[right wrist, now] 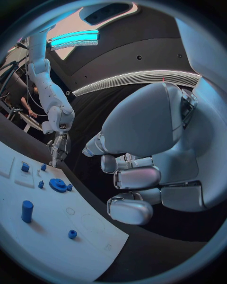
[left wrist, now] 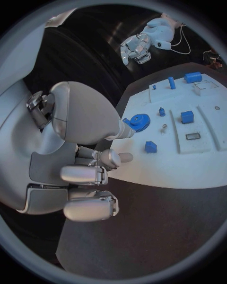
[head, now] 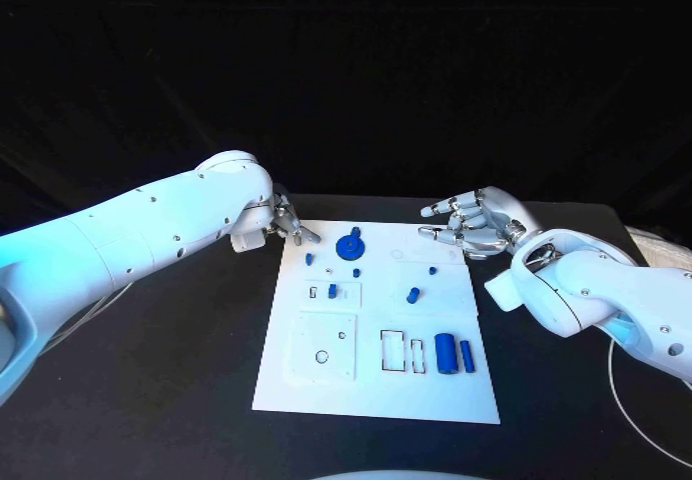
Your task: Assemble the parts on the task board
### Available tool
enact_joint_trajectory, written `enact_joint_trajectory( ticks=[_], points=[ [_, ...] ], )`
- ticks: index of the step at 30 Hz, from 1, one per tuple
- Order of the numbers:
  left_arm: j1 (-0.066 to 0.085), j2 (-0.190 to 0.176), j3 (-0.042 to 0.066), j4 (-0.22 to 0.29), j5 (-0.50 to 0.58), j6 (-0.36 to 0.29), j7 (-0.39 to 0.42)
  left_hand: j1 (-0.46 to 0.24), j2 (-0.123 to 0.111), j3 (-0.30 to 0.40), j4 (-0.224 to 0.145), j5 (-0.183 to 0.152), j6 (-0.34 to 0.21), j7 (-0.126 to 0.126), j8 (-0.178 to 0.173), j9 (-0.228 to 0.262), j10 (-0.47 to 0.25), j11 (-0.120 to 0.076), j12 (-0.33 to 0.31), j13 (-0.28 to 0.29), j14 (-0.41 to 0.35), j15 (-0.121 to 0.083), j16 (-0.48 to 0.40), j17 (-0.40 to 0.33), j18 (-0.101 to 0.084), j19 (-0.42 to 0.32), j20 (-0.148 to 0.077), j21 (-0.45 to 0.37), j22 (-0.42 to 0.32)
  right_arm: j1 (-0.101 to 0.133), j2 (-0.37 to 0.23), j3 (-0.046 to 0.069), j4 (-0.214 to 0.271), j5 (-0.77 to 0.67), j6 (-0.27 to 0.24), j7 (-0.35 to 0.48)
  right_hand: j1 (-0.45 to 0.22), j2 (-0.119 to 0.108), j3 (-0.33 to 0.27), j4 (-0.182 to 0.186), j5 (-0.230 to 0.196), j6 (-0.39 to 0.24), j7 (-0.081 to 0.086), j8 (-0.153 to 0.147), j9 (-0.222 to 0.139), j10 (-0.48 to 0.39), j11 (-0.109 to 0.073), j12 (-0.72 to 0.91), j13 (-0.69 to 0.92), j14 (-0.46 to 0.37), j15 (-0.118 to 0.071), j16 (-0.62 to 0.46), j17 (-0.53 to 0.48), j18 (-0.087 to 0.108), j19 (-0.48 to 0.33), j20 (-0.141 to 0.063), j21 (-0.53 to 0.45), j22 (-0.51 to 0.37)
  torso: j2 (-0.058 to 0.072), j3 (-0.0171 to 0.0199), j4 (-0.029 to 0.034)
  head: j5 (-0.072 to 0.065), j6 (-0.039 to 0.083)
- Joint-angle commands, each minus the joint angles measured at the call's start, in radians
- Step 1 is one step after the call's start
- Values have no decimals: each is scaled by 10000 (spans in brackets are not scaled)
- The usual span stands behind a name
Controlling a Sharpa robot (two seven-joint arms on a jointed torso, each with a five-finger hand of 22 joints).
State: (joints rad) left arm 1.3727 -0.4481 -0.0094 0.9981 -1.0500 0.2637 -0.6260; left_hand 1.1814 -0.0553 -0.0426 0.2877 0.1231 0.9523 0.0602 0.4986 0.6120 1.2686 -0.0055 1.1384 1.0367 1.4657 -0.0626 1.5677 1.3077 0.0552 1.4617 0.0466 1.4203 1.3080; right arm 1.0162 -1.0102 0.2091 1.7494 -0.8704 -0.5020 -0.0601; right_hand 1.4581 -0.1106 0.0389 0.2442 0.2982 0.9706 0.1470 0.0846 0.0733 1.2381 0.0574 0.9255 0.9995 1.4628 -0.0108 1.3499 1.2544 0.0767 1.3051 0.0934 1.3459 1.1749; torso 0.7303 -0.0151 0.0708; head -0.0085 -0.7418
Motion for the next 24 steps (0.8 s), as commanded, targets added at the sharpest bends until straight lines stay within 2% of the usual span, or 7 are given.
enact_joint_trajectory(
  ticks=[1,10,24],
  points=[
    [-18,66,-2,-13,-357,548,13,8,92,-69,22,-57,65,7,39,18,66,-30,60,23,1051,-49,31,2631,-65,108,-17,67,763,-9,10,1,16,-59,108,132,-20,27,31,16,23,18,-11,3,-13,-80,-12,-26,2,389,-71,-39,-2,144,-51,-9,-32,-12,-11,-1,18,16,-14],
    [-70,114,-7,26,-335,995,-21,29,242,-144,21,-37,143,-52,167,109,174,-81,196,157,1051,-92,31,2631,-85,152,-56,125,846,-9,29,1,-22,-27,43,172,13,61,62,-2,82,20,-11,0,-15,-72,-16,-8,1,393,-74,-47,-2,142,-40,-12,-35,-7,-14,5,-5,40,-27],
    [-112,167,-9,41,-192,1020,48,164,390,-173,-11,49,157,-95,258,191,219,-123,244,194,1051,-130,31,2631,-90,164,-95,136,870,-8,62,1,-58,61,-22,194,37,79,84,-19,142,24,-11,-1,-15,-72,-18,-3,-10,398,-77,-52,0,142,-32,-15,-40,-7,-11,2,1,39,-57]
  ],
)
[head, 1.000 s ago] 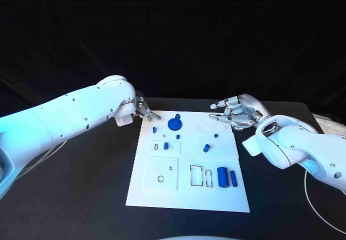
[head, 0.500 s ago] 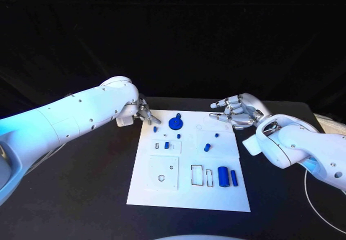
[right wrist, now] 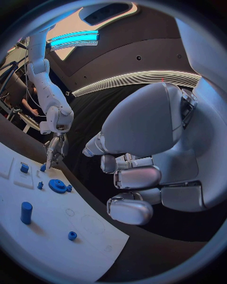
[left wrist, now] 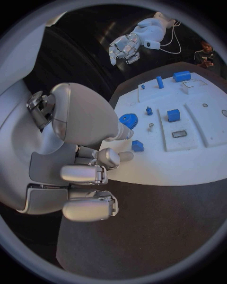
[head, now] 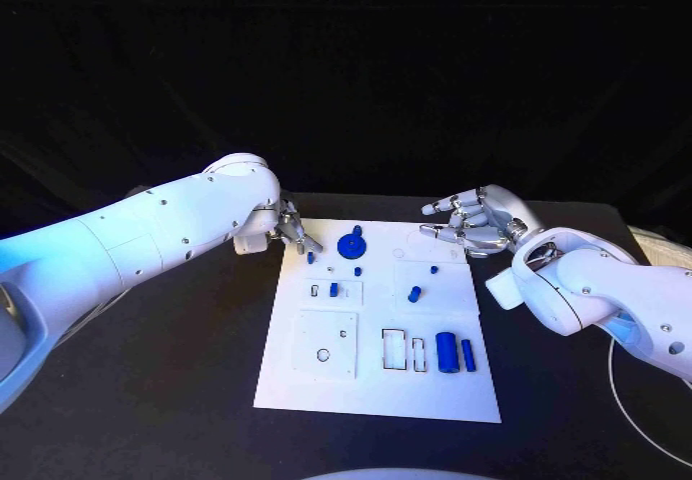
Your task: Assemble the parts on the task board
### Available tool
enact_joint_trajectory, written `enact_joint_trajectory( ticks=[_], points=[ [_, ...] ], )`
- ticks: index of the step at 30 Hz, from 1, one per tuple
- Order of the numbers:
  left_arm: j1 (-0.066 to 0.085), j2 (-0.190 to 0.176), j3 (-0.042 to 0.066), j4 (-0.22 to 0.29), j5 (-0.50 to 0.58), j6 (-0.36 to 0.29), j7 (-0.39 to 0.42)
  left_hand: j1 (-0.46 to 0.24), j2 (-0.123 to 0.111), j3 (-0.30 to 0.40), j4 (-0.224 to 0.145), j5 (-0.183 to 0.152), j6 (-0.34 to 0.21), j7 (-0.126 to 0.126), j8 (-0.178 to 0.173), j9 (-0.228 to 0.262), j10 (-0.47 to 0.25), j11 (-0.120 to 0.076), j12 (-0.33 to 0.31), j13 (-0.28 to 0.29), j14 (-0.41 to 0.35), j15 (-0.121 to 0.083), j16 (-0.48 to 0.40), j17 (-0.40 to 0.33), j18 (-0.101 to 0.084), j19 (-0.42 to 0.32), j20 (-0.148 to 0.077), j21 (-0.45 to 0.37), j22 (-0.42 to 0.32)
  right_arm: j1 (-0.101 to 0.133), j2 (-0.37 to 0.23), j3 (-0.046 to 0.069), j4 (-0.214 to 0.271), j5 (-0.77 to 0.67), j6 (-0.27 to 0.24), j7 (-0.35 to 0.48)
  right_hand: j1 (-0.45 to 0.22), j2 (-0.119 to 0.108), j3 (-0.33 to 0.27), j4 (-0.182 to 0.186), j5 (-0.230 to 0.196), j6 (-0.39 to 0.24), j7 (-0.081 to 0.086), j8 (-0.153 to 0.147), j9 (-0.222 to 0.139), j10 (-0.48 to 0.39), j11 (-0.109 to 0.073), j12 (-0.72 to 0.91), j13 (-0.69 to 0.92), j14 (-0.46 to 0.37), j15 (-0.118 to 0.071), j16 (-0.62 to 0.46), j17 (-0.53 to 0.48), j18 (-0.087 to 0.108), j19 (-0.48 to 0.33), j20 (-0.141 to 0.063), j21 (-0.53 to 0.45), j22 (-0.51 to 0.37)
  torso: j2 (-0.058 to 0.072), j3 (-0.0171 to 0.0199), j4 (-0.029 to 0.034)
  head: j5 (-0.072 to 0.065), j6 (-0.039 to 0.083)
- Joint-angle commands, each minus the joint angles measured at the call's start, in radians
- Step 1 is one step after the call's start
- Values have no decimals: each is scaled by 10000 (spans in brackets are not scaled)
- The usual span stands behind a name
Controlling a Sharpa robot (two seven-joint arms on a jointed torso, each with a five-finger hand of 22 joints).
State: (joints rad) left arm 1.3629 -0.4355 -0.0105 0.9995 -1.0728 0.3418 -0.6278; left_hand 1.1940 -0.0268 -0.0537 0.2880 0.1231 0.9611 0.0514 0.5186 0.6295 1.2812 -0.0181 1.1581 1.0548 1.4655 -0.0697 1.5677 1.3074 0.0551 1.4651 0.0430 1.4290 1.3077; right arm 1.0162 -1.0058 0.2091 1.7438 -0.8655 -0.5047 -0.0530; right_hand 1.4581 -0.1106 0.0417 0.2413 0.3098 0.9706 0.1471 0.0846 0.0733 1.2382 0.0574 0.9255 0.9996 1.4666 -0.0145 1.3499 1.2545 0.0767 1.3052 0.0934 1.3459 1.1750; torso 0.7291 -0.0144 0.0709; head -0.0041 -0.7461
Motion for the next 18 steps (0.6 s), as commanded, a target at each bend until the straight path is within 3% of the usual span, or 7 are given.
enact_joint_trajectory(
  ticks=[1,18],
  points=[
    [-17,46,3,32,45,246,73,55,113,-63,-18,54,68,-10,65,21,93,0,46,10,1053,-61,31,2634,-88,128,-62,47,871,-8,20,1,-4,14,6,121,37,79,56,9,26,24,-11,-1,-15,-73,-19,-3,-11,360,-39,-52,0,142,-33,-15,-40,-8,2,-6,0,-6,-13],
    [-30,79,1,-2,80,344,74,333,253,-34,-59,86,38,-32,133,100,115,-25,64,22,1053,-86,31,2634,-92,133,-92,50,889,-7,54,1,-76,79,42,123,37,79,56,9,26,24,-11,-1,-15,-73,-19,-3,-11,360,-39,-52,0,142,-33,-15,-40,-8,7,1,0,-14,-53]
  ],
)
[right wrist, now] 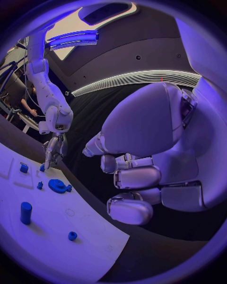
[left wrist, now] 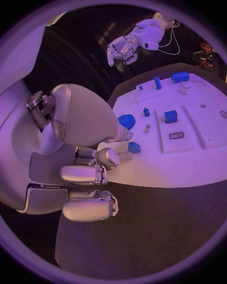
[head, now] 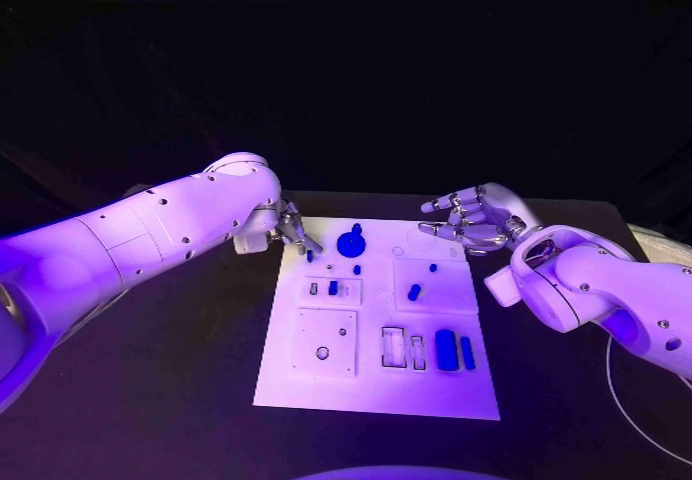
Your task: Assemble the parts on the task board
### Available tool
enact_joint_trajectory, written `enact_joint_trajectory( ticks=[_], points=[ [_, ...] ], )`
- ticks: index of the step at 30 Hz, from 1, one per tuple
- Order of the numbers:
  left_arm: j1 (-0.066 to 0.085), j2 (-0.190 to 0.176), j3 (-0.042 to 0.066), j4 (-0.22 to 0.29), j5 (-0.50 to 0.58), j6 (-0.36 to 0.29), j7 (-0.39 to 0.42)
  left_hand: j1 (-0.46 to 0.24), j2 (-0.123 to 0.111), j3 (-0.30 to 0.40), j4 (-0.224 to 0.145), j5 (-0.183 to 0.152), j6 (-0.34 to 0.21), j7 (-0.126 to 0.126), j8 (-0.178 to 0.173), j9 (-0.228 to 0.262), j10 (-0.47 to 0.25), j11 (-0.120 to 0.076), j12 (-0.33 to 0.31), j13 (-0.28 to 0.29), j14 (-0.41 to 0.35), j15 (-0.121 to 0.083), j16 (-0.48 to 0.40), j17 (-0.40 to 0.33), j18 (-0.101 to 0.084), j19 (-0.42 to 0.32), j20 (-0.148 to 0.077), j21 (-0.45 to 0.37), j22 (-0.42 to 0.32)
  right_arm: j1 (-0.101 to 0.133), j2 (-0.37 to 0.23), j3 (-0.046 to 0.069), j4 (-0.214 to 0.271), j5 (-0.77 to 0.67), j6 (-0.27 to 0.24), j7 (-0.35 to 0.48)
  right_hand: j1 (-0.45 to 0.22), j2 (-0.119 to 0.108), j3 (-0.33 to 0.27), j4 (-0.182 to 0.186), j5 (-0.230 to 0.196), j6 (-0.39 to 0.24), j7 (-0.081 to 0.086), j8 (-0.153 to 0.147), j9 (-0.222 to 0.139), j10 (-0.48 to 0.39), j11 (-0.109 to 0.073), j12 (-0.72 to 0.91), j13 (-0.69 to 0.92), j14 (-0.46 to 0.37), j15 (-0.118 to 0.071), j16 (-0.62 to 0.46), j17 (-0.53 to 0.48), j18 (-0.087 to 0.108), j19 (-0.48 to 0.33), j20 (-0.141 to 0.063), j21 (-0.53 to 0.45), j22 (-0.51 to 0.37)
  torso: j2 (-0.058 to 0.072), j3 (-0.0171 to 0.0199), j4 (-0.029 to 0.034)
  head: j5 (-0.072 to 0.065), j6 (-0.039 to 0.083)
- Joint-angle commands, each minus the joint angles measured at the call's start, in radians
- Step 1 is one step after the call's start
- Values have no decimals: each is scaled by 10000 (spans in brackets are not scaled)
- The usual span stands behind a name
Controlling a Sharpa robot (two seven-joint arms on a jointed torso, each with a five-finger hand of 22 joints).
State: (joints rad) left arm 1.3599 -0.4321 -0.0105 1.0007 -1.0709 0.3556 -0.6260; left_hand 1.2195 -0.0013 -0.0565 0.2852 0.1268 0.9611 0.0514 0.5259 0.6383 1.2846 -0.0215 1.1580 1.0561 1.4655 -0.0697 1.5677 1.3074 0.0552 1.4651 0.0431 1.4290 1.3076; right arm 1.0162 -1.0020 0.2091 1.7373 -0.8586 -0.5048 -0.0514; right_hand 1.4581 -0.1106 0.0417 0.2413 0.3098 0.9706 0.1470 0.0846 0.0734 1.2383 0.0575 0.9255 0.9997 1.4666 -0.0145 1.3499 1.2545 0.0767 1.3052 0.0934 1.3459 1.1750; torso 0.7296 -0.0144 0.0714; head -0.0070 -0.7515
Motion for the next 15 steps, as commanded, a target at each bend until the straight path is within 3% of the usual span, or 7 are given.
enact_joint_trajectory(
  ticks=[1,15],
  points=[
    [0,50,1,-22,61,204,59,109,16,1,-35,50,36,-35,65,20,81,8,63,6,1053,-89,31,2634,-92,133,-94,49,890,-7,19,1,-15,11,45,108,37,79,56,9,27,24,-11,-1,-16,-74,-20,-3,-12,361,-40,-52,-1,142,-33,-15,-40,-8,1,3,-9,18,-4],
    [-1,162,-16,-155,101,399,73,380,145,91,-80,49,31,-64,109,72,142,-19,126,76,1053,-108,31,2634,-103,155,-112,77,938,-7,71,1,-54,51,77,139,47,86,66,1,49,25,-11,-2,-16,-74,-19,0,-16,363,-41,-54,2,141,-29,-16,-43,-9,2,-3,-8,15,-46]
  ],
)
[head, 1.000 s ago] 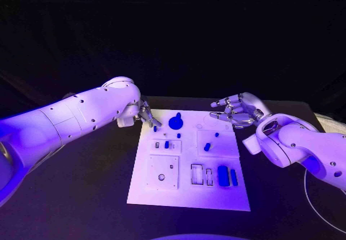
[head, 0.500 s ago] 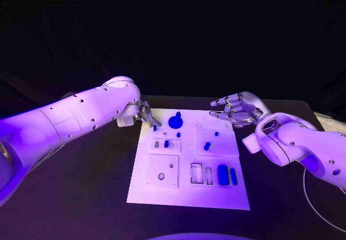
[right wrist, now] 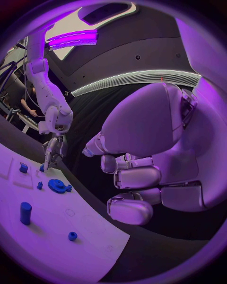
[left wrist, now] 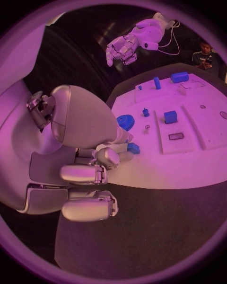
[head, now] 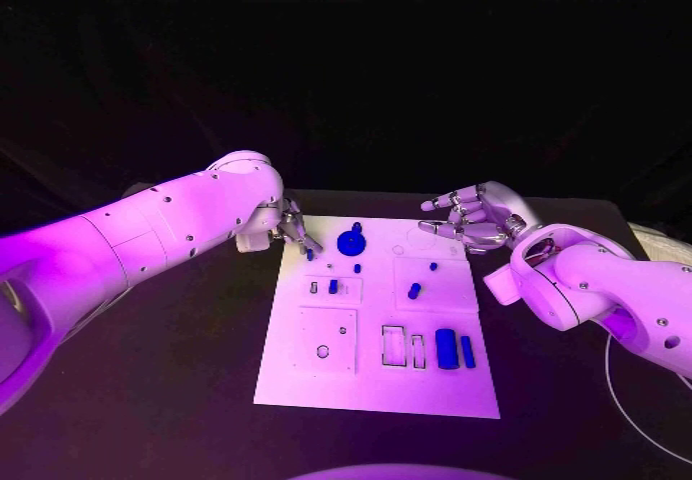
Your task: Assemble the parts on the task board
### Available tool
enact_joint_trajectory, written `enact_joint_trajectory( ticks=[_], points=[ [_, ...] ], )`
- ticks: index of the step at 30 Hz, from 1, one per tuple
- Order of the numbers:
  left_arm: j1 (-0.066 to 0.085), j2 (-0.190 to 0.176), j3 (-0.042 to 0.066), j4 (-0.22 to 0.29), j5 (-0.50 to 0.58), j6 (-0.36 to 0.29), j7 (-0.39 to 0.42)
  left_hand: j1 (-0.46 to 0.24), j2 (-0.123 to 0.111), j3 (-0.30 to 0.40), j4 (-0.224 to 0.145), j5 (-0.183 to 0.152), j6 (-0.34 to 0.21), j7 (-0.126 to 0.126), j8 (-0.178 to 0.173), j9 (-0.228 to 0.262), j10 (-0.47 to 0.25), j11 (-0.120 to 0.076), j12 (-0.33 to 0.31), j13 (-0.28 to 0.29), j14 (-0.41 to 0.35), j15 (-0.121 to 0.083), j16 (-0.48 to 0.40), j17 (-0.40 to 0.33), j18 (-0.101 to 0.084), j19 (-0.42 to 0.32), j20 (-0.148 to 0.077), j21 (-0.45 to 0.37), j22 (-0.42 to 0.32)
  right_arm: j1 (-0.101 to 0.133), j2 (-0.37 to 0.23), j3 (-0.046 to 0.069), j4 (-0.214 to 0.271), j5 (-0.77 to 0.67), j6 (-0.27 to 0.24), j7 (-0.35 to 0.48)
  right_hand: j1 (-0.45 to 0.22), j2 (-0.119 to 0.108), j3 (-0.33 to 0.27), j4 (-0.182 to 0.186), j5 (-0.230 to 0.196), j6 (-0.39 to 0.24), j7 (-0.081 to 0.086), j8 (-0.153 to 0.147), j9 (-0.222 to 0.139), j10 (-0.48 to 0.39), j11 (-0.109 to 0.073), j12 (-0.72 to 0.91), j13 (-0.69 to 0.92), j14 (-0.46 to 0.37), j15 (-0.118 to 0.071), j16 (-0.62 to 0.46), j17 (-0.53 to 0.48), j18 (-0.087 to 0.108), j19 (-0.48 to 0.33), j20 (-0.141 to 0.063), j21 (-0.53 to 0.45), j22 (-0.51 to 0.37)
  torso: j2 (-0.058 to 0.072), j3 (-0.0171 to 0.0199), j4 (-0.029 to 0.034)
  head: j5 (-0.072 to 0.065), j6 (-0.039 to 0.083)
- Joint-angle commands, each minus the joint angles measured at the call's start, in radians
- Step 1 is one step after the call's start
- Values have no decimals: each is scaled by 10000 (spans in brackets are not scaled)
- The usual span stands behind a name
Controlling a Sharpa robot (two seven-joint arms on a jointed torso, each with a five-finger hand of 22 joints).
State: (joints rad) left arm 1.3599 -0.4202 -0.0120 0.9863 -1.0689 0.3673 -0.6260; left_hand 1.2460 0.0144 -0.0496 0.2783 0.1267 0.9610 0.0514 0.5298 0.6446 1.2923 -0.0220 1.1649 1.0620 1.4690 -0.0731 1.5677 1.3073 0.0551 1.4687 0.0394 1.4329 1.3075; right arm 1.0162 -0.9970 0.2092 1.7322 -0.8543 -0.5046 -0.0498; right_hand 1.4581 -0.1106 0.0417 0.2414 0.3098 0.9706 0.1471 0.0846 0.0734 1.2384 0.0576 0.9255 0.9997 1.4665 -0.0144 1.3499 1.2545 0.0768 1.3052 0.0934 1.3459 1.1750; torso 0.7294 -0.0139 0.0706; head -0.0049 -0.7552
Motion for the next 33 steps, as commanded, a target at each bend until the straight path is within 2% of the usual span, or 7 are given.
enact_joint_trajectory(
  ticks=[1,21,25,27,29,31,33],
  points=[
    [-1,51,-3,-13,82,287,76,116,-12,22,-12,48,32,-64,72,10,69,-14,64,22,1018,-74,31,2635,-103,120,-76,39,940,-7,23,0,-6,10,76,125,47,86,66,1,50,25,-11,-2,-17,-75,-20,0,-17,364,-41,-54,2,141,-29,-17,-43,-9,5,-6,1,-10,-11],
    [-2,59,-9,-7,85,293,74,280,80,91,-26,33,109,-118,149,73,135,-56,114,74,1018,-105,31,2635,-106,130,-99,50,964,-9,82,0,-57,21,107,133,47,86,66,1,50,25,-11,-2,-17,-75,-20,0,-17,364,-41,-54,2,141,-29,-17,-43,-9,-8,-2,5,14,-66],
    [-2,62,-9,1,85,270,84,1551,525,960,-665,123,-76,-243,78,86,95,-179,41,36,1018,-216,31,2635,-101,126,-191,39,965,-10,87,0,-59,23,108,137,47,86,66,1,50,25,-11,-2,-17,-75,-20,0,-17,364,-41,-54,2,141,-29,-17,-43,-9,-3,-5,4,11,-84],
    [-2,64,-9,5,85,272,107,2151,556,1569,-1016,291,-227,-218,-18,60,39,-178,-50,-14,1018,-234,31,2635,-98,113,-232,20,951,-10,91,0,-61,24,110,139,47,86,66,1,50,25,-11,-2,-17,-75,-20,0,-17,364,-41,-54,2,141,-29,-17,-43,-9,-3,-3,4,8,-89],
    [-2,63,-9,8,88,276,134,2310,414,2110,-1126,338,-276,-142,-57,58,28,-120,-126,-69,1018,-188,31,2635,-100,103,-217,3,942,-10,94,-1,-64,28,113,141,47,86,66,1,50,25,-11,-2,-17,-75,-20,0,-17,364,-41,-54,2,141,-29,-17,-43,-9,-3,0,2,-1,-94],
    [-3,57,-9,17,111,248,187,2027,-183,3510,-1093,298,-265,-37,-47,122,90,-77,-211,-146,1018,-100,31,2635,-90,91,-139,-20,948,-11,101,-1,-69,33,116,143,47,86,66,1,50,25,-11,-2,-17,-75,-20,0,-17,364,-41,-54,2,141,-29,-17,-43,-9,-5,1,1,4,-101],
    [-3,49,-9,25,142,189,234,1771,-468,4330,-1116,242,-255,-46,2,195,113,-66,-236,-177,1018,-76,31,2635,-94,87,-108,-33,953,-11,104,-1,-71,35,117,143,47,86,66,1,50,25,-11,-2,-17,-75,-20,0,-17,364,-41,-54,2,141,-29,-17,-43,-9,-6,-3,4,4,-111]
  ],
)
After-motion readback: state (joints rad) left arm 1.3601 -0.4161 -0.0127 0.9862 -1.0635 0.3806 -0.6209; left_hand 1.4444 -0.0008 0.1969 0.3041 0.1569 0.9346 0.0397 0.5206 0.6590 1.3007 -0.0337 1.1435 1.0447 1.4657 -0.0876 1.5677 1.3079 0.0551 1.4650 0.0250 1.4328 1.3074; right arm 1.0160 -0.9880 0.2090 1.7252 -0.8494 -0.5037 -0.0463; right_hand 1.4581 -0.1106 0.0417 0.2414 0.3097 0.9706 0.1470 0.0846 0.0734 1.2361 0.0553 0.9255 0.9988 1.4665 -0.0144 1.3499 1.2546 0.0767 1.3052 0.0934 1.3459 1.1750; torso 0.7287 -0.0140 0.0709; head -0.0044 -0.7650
